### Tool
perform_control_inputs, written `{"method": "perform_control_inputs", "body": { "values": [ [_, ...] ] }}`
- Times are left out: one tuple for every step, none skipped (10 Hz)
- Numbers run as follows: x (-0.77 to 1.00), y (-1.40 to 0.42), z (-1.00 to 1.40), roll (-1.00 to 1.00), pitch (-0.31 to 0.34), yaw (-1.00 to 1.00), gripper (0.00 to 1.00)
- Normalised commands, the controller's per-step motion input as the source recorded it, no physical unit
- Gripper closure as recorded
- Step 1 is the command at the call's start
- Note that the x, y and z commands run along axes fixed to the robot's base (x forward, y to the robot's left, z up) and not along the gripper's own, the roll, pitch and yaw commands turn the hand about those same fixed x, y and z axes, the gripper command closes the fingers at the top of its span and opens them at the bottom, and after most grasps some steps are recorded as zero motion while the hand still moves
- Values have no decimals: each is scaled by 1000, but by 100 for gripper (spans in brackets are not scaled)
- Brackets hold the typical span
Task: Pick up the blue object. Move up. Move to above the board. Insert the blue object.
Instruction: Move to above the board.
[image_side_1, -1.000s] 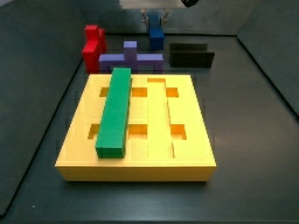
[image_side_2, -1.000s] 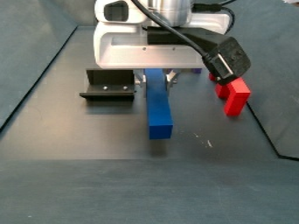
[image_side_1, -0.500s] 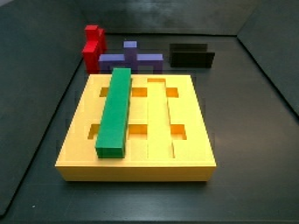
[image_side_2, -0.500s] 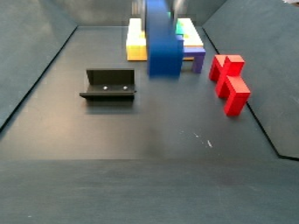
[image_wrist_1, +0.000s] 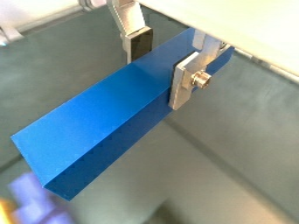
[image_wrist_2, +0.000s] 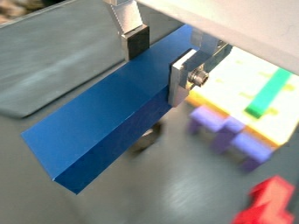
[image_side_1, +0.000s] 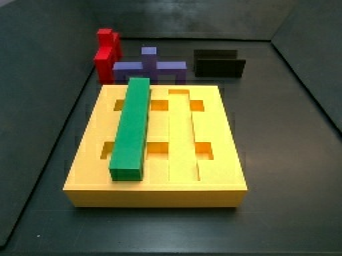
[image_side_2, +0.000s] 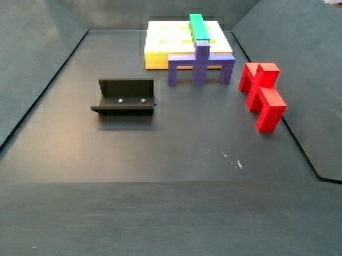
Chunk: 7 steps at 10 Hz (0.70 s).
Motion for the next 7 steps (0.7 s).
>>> {"method": "perform_control_inputs", "body": {
  "values": [
    [-118, -1400, 152, 132, 237, -142, 100],
    [-118, -1400, 151, 57, 133, -70, 100],
    [-117, -1400, 153, 33, 68, -22, 100],
    [-121, -1400, 157, 16, 28, -5, 100],
    [-124, -1400, 161, 0, 14, -1, 100],
    [-122, -1400, 165, -2, 17, 4, 100],
    [-114, -1400, 177, 0, 26, 4, 100]
  ]
}}
